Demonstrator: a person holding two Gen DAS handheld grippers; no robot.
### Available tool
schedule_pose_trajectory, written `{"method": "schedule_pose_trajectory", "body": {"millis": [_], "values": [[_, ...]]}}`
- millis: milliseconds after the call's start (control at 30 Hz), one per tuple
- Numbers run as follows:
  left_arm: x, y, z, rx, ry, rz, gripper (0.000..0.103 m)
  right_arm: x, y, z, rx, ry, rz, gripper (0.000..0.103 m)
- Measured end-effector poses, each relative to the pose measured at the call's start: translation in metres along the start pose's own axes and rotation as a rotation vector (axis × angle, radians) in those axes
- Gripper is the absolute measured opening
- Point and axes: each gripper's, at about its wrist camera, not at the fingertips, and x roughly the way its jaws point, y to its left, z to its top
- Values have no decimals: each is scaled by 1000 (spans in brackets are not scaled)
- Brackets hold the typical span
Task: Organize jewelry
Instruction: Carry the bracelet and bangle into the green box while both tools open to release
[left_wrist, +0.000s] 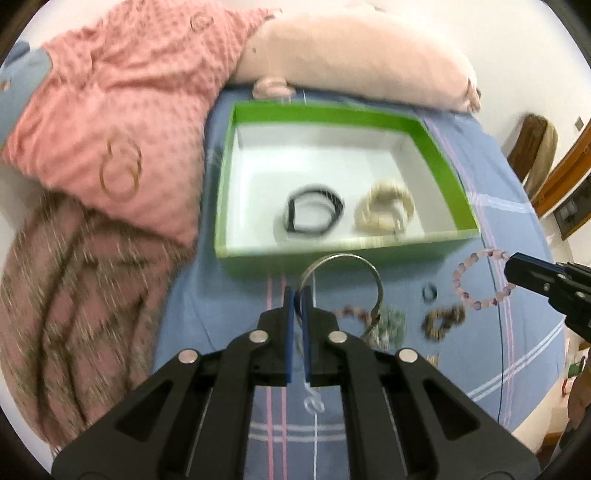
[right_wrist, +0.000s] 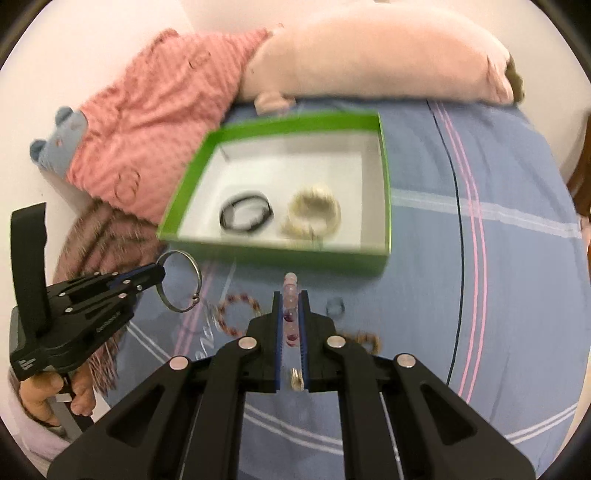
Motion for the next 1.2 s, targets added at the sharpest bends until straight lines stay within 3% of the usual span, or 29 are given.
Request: {"method": "schedule_pose_trajectory", "body": {"millis": [233, 367, 667, 967, 1033, 1100, 1200], "values": [[16, 13, 49, -37, -25, 8, 4, 1, 11, 50, -11, -63, -7, 8], [37, 13, 60, -30, -2, 34, 4, 25, 4, 67, 12, -41, -25, 8], [88, 12, 66, -12, 88, 62, 4, 87, -14, 63, 59, 81, -70, 8], [115, 9, 64, -3, 141, 76, 4, 110, -27, 56, 75, 124, -113, 8], [116, 9, 65, 0, 139, 86, 4, 112, -30, 55, 78, 132, -123, 14], [114, 10, 67, 2, 131, 90, 6, 112, -32, 55, 88, 128, -131, 35], [105, 11, 68, -1, 110, 94, 12, 107, -33, 56, 90, 115, -131, 39]]}}
